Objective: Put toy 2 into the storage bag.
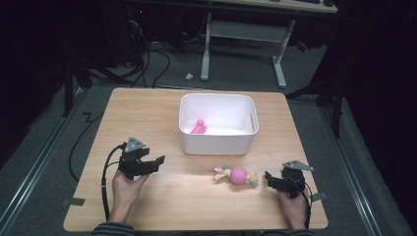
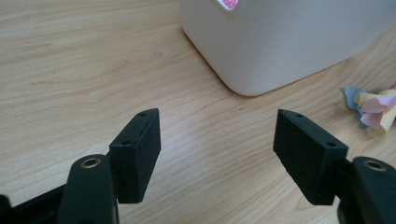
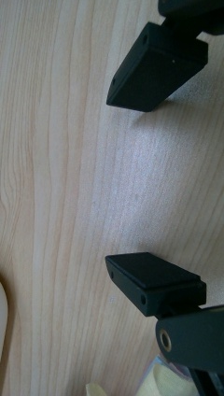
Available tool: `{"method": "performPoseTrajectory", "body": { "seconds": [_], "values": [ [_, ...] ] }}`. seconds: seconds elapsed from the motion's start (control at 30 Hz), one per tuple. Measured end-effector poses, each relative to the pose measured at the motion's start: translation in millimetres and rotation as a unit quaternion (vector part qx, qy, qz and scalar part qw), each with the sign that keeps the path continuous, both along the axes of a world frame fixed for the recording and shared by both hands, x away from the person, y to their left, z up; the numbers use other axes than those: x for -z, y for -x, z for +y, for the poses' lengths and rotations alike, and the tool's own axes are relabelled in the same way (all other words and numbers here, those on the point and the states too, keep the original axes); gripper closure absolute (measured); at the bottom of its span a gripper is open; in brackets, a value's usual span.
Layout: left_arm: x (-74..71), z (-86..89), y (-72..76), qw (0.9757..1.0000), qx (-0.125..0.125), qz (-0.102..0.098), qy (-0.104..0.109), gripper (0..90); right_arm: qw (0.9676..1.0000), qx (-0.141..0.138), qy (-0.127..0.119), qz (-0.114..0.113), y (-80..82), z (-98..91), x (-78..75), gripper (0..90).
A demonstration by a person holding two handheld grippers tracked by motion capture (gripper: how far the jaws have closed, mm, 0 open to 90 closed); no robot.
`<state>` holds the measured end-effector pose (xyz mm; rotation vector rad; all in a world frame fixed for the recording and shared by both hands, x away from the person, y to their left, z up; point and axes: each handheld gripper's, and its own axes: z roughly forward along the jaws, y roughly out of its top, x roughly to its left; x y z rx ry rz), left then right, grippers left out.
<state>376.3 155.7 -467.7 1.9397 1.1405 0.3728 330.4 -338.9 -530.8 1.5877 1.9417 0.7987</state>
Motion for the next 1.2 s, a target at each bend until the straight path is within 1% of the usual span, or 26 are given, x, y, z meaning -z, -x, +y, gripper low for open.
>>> {"method": "performPoseTrajectory", "body": {
  "seconds": [0.07, 0.1, 0.2, 0.23, 0.27, 0.33, 0.47, 0.5, 0.53, 0.57, 0.6, 0.63, 0.67, 0.77, 0.8, 0.83, 0.87, 1.0, 1.07, 1.1, 1.13, 1.2],
  "values": [
    [2.2, 0.5, 0.4, 1.0, -0.001, 0.002, 0.003, 32.3, 1.0, 0.0, 0.0, 0.0, 0.0, 0.0, 0.0, 20.0],
    [6.3, 0.3, 0.8, 1.0, -0.001, 0.006, 0.006, 32.0, 1.0, 0.0, 0.0, 0.0, 0.0, 0.0, 0.0, 20.0],
    [12.2, -1.1, 2.1, 0.9999, -0.002, 0.009, 0.004, 31.9, 1.0, 0.0, 0.0, 0.0, 0.0, 0.0, 0.0, 20.0],
    [12.2, -1.1, 2.1, 0.9999, -0.002, 0.009, 0.004, 31.9, 1.0, 0.0, 0.0, 0.0, 0.0, 0.0, 0.0, 20.0],
    [16.1, -1.9, 2.1, 0.9999, -0.003, 0.012, 0.003, 31.7, 1.0, 0.0, 0.0, 0.0, 0.0, 0.0, 0.0, 20.0],
    [17.5, -1.9, 2.1, 0.9999, -0.002, 0.014, 0.0, 31.6, 1.0, 0.0, 0.0, 0.0, 0.0, 0.0, 0.0, 20.0],
    [25.2, -2.0, 3.5, 0.9998, -0.009, 0.018, -0.001, 31.2, 1.0, 0.0, 0.0, 0.0, 0.0, 0.1, 0.0, 20.0],
    [25.2, -2.0, 3.5, 0.9998, -0.009, 0.018, -0.001, 31.2, 1.0, 0.0, 0.0, 0.0, 0.0, 0.1, 0.0, 20.0],
    [29.1, -1.5, 3.5, 0.9997, -0.011, 0.022, -0.001, 31.2, 1.0, 0.0, 0.0, 0.0, 0.0, 0.1, 0.0, 20.0],
    [29.1, -1.5, 3.5, 0.9997, -0.011, 0.022, -0.001, 31.1, 1.0, 0.0, 0.0, 0.0, 0.0, 0.1, 0.0, 20.0],
    [33.3, -1.5, 3.0, 0.9996, -0.015, 0.024, -0.005, 31.1, 1.0, 0.0, 0.0, 0.0, 0.0, 0.0, 0.0, 20.0],
    [33.3, -1.5, 3.0, 0.9996, -0.015, 0.024, -0.005, 31.1, 1.0, 0.0, 0.0, 0.0, 0.0, 0.0, 0.0, 20.0],
    [37.2, -1.3, 2.6, 0.9994, -0.018, 0.028, -0.007, 31.1, 1.0, 0.0, 0.0, 0.0, 0.0, 0.1, 0.0, 20.0],
    [40.5, -1.8, 2.4, 0.9993, -0.022, 0.029, -0.009, 31.1, 1.0, 0.0, 0.0, 0.0, 0.0, 0.0, 0.0, 20.0],
    [43.6, -1.9, 1.9, 0.9992, -0.024, 0.028, -0.014, 31.1, 1.0, 0.0, 0.0, 0.0, 0.0, 0.1, 0.0, 20.0],
    [43.6, -1.9, 1.9, 0.9992, -0.024, 0.028, -0.014, 31.1, 1.0, 0.0, 0.0, 0.0, 0.0, 0.1, 0.0, 20.0],
    [47.1, -1.8, 0.6, 0.999, -0.027, 0.031, -0.015, 31.1, 1.0, 0.0, 0.0, 0.0, 0.0, 0.1, 0.0, 20.0],
    [51.8, -2.3, -1.2, 0.9986, -0.034, 0.034, -0.021, 31.1, 1.0, 0.0, 0.0, 0.0, 0.0, 0.1, 0.0, 20.0],
    [52.5, -2.6, -1.2, 0.9986, -0.036, 0.031, -0.023, 31.1, 1.0, 0.0, 0.0, 0.0, -0.1, 0.0, 0.0, 20.0],
    [54.2, -3.2, -1.7, 0.9984, -0.039, 0.028, -0.031, 31.1, 1.0, 0.0, 0.0, 0.0, -0.1, 0.0, 0.0, 20.0],
    [55.5, -3.6, -2.1, 0.9983, -0.041, 0.026, -0.031, 31.1, 1.0, 0.0, 0.0, 0.0, -0.1, 0.0, 0.0, 20.0],
    [56.8, -4.6, -1.8, 0.998, -0.046, 0.017, -0.039, 31.6, 1.0, 0.0, 0.0, 0.0, -0.1, 0.1, 0.0, 20.0]
  ]
}}
